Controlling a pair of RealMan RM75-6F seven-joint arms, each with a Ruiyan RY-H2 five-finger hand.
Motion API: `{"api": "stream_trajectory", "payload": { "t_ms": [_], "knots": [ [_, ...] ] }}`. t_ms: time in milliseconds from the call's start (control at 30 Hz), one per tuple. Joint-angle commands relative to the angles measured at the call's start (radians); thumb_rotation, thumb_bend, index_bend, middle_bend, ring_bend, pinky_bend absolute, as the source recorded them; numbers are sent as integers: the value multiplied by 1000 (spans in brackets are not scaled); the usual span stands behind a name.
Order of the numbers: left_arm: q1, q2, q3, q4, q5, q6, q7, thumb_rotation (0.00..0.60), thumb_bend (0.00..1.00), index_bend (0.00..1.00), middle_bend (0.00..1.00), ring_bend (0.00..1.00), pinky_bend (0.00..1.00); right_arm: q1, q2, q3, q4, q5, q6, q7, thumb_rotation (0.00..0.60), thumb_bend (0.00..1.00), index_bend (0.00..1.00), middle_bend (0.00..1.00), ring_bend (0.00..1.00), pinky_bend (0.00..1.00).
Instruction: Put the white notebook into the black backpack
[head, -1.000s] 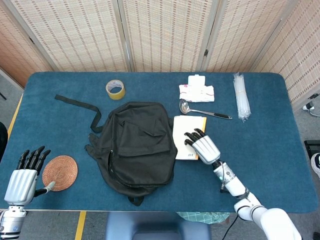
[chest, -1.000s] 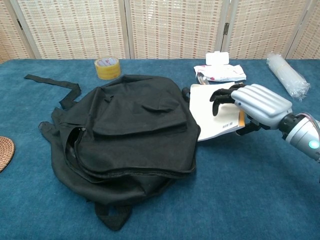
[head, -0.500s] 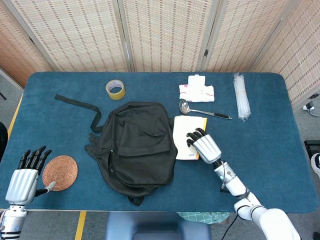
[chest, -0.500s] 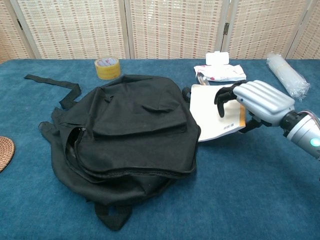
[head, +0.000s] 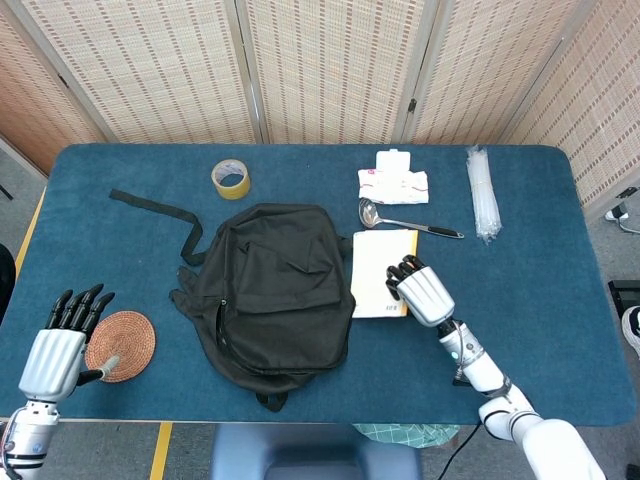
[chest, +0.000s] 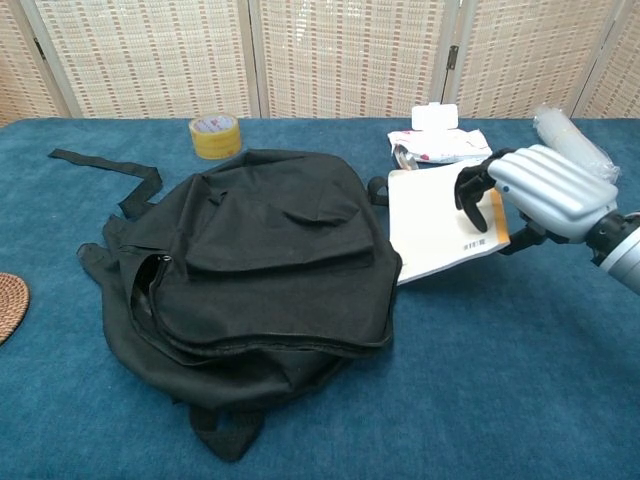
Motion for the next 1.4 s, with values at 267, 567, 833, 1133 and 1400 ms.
{"api": "stream_trajectory", "payload": {
  "t_ms": [267,567,833,1133,1400],
  "knots": [
    [-69,15,-22,2,30,-58,-31,600,208,146,88,125,1,-41,94,31,-42,9,163,-2,600,506,768,485,495,340],
    [-160,32,-33,11,51,-159,-88,600,208,166,97,128,10,-39,239,23,-210,-44,276,-108,600,530,769,487,497,343],
    [-294,10,-44,41,59,-325,-144,600,208,190,100,130,12,-25,468,14,-542,-120,318,-299,600,531,769,487,499,342],
    [-418,-55,-19,57,56,-504,-148,600,209,230,101,131,5,-42,680,15,-835,-155,273,-470,600,532,769,487,497,343],
    [-482,-115,7,62,24,-607,-140,600,209,245,101,124,0,-56,711,19,-896,-168,232,-505,600,533,769,487,497,343]
  ]
}}
